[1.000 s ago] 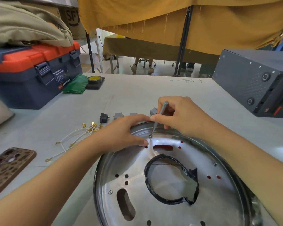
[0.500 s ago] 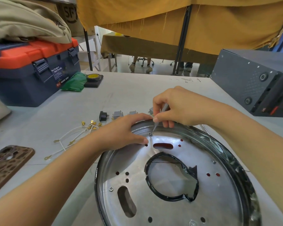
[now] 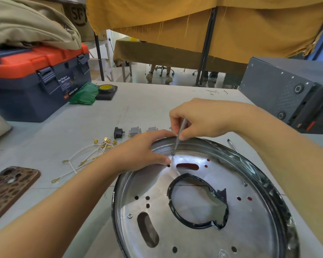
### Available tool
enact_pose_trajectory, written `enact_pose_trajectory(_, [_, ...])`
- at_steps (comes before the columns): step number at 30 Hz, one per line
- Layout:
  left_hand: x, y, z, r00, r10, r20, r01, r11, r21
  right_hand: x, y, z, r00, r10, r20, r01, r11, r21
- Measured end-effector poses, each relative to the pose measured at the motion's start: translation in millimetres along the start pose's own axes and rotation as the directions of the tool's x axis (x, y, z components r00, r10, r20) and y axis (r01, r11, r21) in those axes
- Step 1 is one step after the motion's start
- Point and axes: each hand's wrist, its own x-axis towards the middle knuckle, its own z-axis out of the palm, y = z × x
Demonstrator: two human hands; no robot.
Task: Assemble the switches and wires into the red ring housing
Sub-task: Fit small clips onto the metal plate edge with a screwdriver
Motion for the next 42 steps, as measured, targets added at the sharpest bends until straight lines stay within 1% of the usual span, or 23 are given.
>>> enact_pose_trajectory(3, [-0.3,-0.3,-0.2,1.0,0.008,0.0,-0.008,1.0,-0.017,1.7,-0.7,1.0,0.999,0.038,-0.017,-0.037,0.998,0.06])
enact_pose_trajectory(4, [-0.5,-0.2,-0.1,1.0,0.008,0.0,-0.008,1.0,-0.026,2.9,-1.3,1.6,0.997,0.061,-0.037,-0.06,0.997,0.041])
enact_pose_trajectory(6, [-0.8,0.4,0.3,1.0,0.001,0.003,-0.001,0.999,-0.034,5.6,-2.8,2.6,0.992,0.096,-0.085,-0.101,0.993,-0.057])
enact_pose_trajectory(8, [-1.1,1.7,0.7,1.0,-0.006,0.005,0.007,0.999,-0.031,7.1,-4.9,3.4,0.988,0.101,-0.118,-0.116,0.985,-0.13])
enact_pose_trajectory(10, [-0.9,2.1,0.8,1.0,-0.014,0.009,0.015,0.999,-0.034,6.6,-6.3,4.5,0.989,0.086,-0.12,-0.104,0.982,-0.155])
enact_pose_trajectory(12, [-0.9,1.9,0.7,1.0,-0.017,0.016,0.017,0.999,-0.035,4.8,-6.4,4.9,0.995,0.068,-0.078,-0.078,0.988,-0.132])
enact_pose_trajectory(16, [-1.6,2.6,0.6,1.0,-0.011,0.009,0.011,1.0,-0.01,0.2,-2.1,0.9,0.999,0.036,0.006,-0.036,0.999,-0.019])
enact_pose_trajectory(20, [-1.2,3.3,0.1,1.0,-0.012,0.004,0.012,1.0,-0.008,-0.7,0.1,-0.9,1.0,0.009,0.024,-0.011,0.999,0.052])
enact_pose_trajectory(22, [-1.1,3.2,0.0,1.0,-0.009,0.004,0.009,1.0,-0.012,1.0,-2.3,-0.7,1.0,0.013,0.016,-0.014,0.998,0.059])
enact_pose_trajectory(24, [-1.4,2.8,0.3,1.0,-0.013,0.009,0.013,1.0,-0.018,4.1,-6.0,0.0,1.0,0.031,0.0,-0.031,0.999,0.019])
enact_pose_trajectory(29, [-2.0,4.3,0.0,1.0,-0.028,0.013,0.028,0.999,-0.027,11.1,-14.8,0.9,0.994,0.071,-0.078,-0.085,0.976,-0.201])
enact_pose_trajectory(31, [-2.3,5.3,-0.3,0.999,-0.029,0.014,0.029,0.999,-0.029,10.8,-16.3,1.0,0.994,0.084,-0.074,-0.099,0.967,-0.233])
enact_pose_trajectory(33, [-2.1,4.3,0.0,0.999,-0.034,0.011,0.034,0.999,-0.032,9.0,-17.2,-0.1,0.996,0.088,-0.023,-0.091,0.975,-0.205])
enact_pose_trajectory(36, [-1.8,4.6,0.6,0.999,-0.034,0.015,0.034,0.999,-0.017,4.7,-16.3,-2.7,0.996,0.076,0.051,-0.07,0.992,-0.101])
enact_pose_trajectory(40, [-1.8,6.0,-0.2,0.999,-0.039,0.009,0.039,0.999,-0.001,2.4,-12.7,-2.5,0.997,0.072,0.041,-0.073,0.997,0.026])
enact_pose_trajectory(42, [-2.2,5.9,-0.1,0.999,-0.039,0.001,0.039,0.999,0.011,3.4,-12.0,-1.4,0.996,0.086,0.022,-0.087,0.996,0.026])
